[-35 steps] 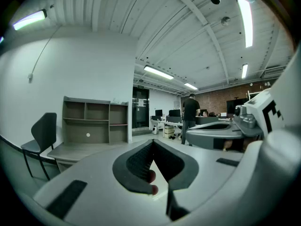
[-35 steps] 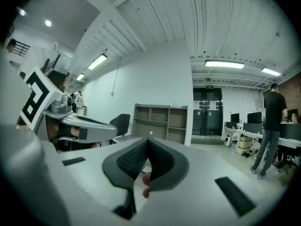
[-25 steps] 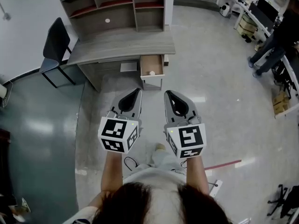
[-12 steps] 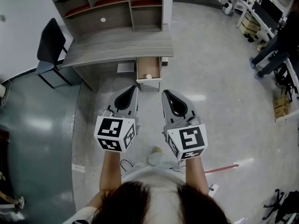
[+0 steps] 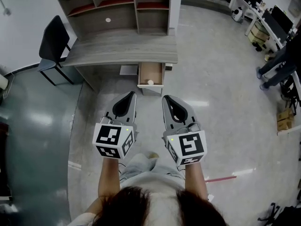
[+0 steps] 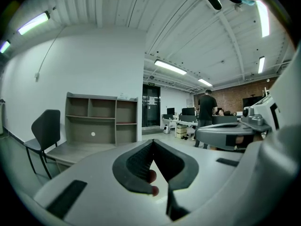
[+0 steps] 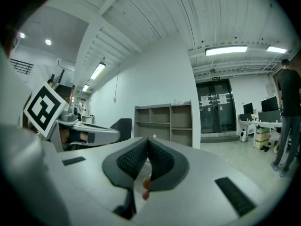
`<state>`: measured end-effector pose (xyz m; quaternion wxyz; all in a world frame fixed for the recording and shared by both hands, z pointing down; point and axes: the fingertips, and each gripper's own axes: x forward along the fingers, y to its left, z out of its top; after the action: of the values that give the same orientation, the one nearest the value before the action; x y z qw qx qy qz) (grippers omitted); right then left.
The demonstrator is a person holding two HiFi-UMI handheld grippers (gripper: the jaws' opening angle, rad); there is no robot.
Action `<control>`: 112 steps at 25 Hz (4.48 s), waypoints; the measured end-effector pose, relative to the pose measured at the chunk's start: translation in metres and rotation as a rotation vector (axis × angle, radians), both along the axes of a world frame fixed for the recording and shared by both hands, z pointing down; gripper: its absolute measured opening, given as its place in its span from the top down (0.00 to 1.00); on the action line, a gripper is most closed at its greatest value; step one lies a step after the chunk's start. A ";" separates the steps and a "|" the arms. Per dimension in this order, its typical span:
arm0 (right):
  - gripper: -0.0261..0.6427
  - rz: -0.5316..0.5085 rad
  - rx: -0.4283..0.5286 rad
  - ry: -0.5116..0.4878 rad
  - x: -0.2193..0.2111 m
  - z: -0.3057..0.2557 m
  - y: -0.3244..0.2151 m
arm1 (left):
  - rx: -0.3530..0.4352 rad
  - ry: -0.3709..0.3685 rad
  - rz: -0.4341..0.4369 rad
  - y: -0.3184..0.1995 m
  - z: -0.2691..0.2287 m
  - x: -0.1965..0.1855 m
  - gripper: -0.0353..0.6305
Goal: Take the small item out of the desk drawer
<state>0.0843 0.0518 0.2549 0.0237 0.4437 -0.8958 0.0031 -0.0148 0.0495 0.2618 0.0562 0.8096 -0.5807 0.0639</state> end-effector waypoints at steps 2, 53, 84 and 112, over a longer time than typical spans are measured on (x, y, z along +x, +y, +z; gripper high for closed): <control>0.92 -0.006 -0.002 -0.003 0.002 0.003 -0.003 | -0.005 -0.003 -0.011 -0.001 0.004 0.000 0.93; 0.92 0.048 -0.183 0.230 -0.117 0.113 -0.242 | -0.083 0.022 0.134 -0.253 0.089 -0.105 0.93; 0.92 -0.072 -0.372 0.393 -0.124 0.281 -0.329 | -0.125 0.018 0.052 -0.344 0.225 -0.098 0.93; 0.83 -0.146 -0.573 0.514 -0.129 0.428 -0.350 | -0.220 0.058 -0.008 -0.370 0.340 -0.107 0.93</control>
<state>-0.0443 -0.2982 0.6827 0.3704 0.3406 -0.8527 0.1402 -0.1221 -0.3207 0.6015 0.1616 0.7977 -0.5717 0.1036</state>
